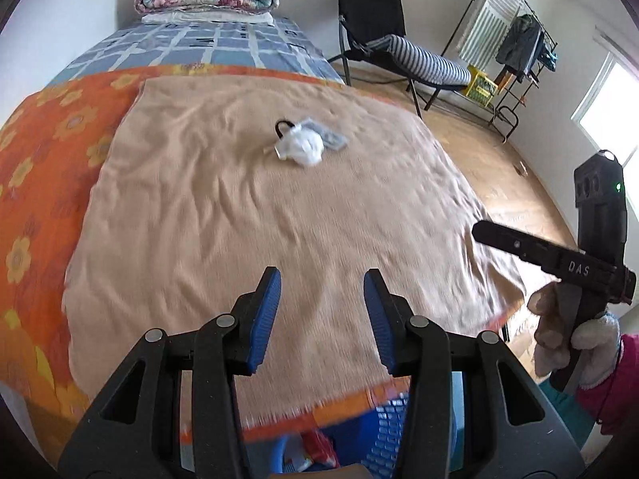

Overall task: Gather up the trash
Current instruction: 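Move both open tools back over the white tissue on the blanket, then grasp the black hair tie with the left tool while the right tool grasps the white tissue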

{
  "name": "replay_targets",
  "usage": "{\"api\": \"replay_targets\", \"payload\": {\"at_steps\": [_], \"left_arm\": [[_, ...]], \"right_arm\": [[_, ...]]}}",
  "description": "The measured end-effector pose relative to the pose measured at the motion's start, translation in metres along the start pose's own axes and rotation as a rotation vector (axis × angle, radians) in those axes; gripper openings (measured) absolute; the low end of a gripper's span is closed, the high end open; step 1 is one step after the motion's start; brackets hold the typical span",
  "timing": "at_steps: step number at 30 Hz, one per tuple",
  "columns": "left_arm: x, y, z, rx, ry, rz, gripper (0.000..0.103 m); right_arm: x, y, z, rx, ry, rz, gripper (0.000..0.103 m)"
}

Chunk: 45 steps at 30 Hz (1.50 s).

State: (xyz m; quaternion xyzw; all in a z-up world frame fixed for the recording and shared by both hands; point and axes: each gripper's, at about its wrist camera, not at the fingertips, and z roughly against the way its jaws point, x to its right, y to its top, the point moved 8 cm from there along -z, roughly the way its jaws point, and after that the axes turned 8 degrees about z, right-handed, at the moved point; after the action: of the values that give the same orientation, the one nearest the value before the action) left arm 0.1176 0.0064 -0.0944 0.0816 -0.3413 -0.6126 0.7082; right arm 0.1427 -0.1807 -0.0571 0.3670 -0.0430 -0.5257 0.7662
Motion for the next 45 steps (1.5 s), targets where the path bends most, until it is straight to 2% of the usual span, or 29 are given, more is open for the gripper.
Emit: {"api": "replay_targets", "payload": {"at_steps": [6,10,16,21,25,29,38,45], "left_arm": [[-0.018,0.049,-0.025,0.011,-0.019,0.017,0.044],[-0.034,0.084,-0.044,0.024,-0.027,0.044,0.044],[-0.046,0.127,-0.087,0.002,-0.046,0.046,0.044],[-0.047,0.150,-0.121,-0.035,-0.110,0.089,0.044],[-0.047,0.158,-0.148,-0.069,-0.151,0.126,0.044],[-0.045,0.158,-0.166,-0.090,-0.141,0.104,0.044],[-0.037,0.155,-0.187,-0.120,-0.129,0.060,0.044],[-0.038,0.154,-0.198,-0.122,-0.146,0.091,0.044]], "right_arm": [[-0.006,0.025,-0.040,-0.024,0.053,-0.009,0.074],[-0.012,0.043,-0.064,-0.025,0.055,0.029,0.074],[-0.018,0.068,-0.108,-0.035,0.058,0.063,0.074],[-0.021,0.076,-0.144,-0.063,0.061,0.077,0.074],[-0.020,0.079,-0.163,-0.080,0.059,0.076,0.074],[-0.019,0.079,-0.173,-0.089,0.063,0.076,0.074],[-0.020,0.088,-0.186,-0.080,0.050,0.077,0.074],[-0.019,0.092,-0.193,-0.077,0.045,0.075,0.073]]}}
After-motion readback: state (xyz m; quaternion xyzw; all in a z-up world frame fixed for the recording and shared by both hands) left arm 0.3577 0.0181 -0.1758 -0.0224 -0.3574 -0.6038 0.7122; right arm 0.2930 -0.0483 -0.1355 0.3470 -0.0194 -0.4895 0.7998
